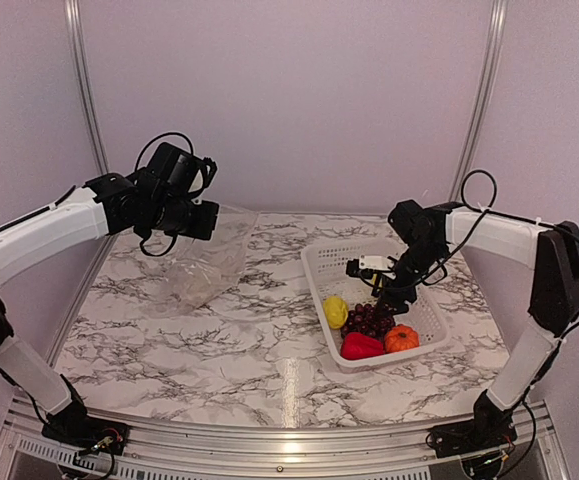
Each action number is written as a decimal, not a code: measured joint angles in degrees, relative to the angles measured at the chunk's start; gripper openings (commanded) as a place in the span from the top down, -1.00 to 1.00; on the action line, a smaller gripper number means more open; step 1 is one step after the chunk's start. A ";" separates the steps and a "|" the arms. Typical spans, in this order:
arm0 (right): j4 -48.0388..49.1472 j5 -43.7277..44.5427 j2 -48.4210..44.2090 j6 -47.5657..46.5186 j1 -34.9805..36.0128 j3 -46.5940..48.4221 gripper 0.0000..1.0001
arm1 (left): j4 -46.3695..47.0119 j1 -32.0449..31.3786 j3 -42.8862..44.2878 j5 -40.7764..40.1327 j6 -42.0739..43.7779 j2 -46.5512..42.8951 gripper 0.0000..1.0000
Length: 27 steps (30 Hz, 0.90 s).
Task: Place the food in the zip-top bag and seal the zipper
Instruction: Pick up the fake fruit from the bin.
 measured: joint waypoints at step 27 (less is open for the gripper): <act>-1.14 5.07 8.44 -4.37 1.42 1.22 0.51 | 2.69 0.00 -3.28 0.68 -0.66 -2.84 1.00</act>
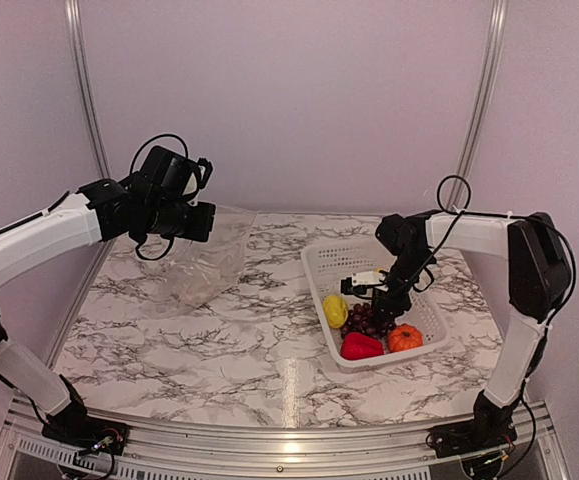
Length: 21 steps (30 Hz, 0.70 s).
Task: Place the food in the zip-top bag and seal the zipper
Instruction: Pick up the fake fruit from the bin.
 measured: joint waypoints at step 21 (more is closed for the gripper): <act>-8.57 2.56 -7.89 0.35 0.22 7.76 1.00 | 5.05 0.00 -1.51 1.68 -2.34 -0.35 1.00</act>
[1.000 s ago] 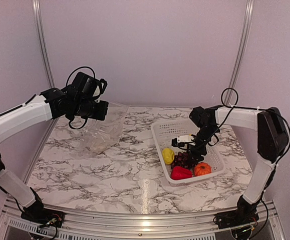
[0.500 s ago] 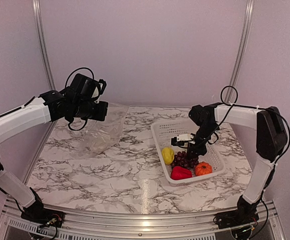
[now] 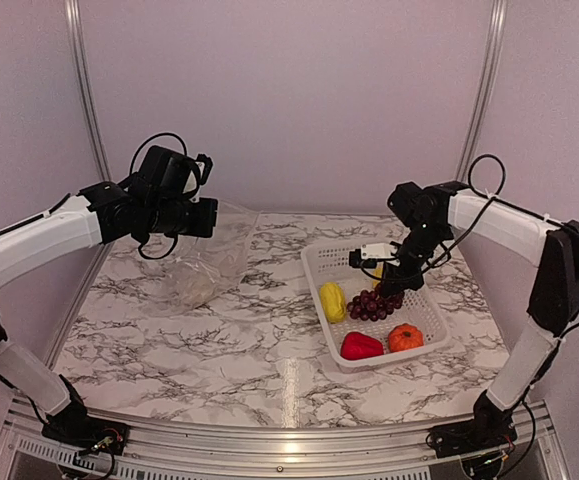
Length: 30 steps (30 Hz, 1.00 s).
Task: Place the food in the zip-top bag and seal the zipper
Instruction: Pick up the fake fruit from the bin, then place the fake fruit in the zipper food storage bag.
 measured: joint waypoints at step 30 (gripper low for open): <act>-5.75 -22.34 0.50 1.86 -0.04 35.47 1.00 | 4.28 0.00 1.88 5.73 -5.77 2.84 1.00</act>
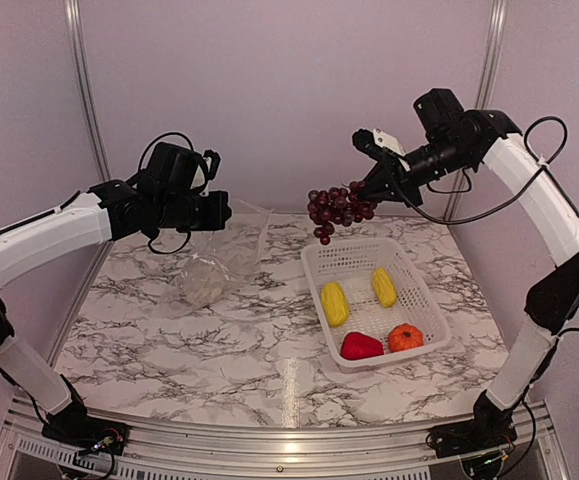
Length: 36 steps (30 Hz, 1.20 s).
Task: Place the food in the zip-top bag and seal the zipper
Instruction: Place the fake fruit in the zipper food storage bag.
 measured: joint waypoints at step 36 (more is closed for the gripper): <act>18.49 -5.03 10.49 14.84 12.76 3.30 1.00 | 3.06 0.00 0.26 5.25 -3.52 -0.44 1.00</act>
